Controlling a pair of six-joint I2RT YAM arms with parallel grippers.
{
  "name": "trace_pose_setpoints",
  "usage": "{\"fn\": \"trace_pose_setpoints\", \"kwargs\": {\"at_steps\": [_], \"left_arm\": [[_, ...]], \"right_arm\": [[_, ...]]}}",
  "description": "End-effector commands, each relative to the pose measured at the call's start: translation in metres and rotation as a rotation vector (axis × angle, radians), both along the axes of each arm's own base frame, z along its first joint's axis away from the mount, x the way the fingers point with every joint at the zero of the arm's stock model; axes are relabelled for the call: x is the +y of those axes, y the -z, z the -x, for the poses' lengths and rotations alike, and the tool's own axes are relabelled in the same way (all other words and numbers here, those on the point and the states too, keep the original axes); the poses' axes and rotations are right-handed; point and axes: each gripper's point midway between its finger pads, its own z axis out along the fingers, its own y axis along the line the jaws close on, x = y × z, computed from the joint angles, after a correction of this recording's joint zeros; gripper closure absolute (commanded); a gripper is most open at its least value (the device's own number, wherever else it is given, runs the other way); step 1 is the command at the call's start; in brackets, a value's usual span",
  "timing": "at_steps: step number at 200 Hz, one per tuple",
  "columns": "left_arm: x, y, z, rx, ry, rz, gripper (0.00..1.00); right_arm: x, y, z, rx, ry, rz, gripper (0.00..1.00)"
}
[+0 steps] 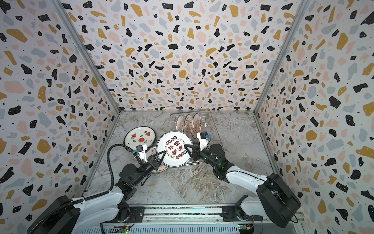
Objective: Unload the plates from the dish rack
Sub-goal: 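Lower the red-text plate onto the stack with left while right returns to rack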
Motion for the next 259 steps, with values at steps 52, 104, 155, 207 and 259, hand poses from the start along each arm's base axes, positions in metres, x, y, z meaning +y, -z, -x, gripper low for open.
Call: {"fn": "trace_pose_setpoints", "kwargs": {"at_steps": [52, 104, 155, 207, 259], "left_arm": [[0.029, -0.035, -0.006, -0.075, -0.088, 0.097, 1.00], [0.054, -0.031, -0.007, -0.062, -0.146, 0.113, 1.00], [0.082, -0.022, -0.009, -0.043, -0.251, 0.103, 1.00], [0.102, -0.003, -0.016, 0.059, -0.333, 0.174, 1.00], [0.120, 0.032, -0.026, 0.229, -0.425, 0.225, 1.00]], "right_arm": [[0.000, -0.004, -0.023, -0.048, 0.128, 0.078, 0.32], [0.001, -0.004, -0.017, -0.072, 0.107, 0.054, 0.32], [0.006, -0.015, 0.004, -0.158, 0.064, 0.002, 0.31], [0.002, -0.029, 0.033, -0.324, 0.085, -0.055, 0.25], [0.002, -0.030, 0.043, -0.413, 0.207, -0.004, 0.14]]}}
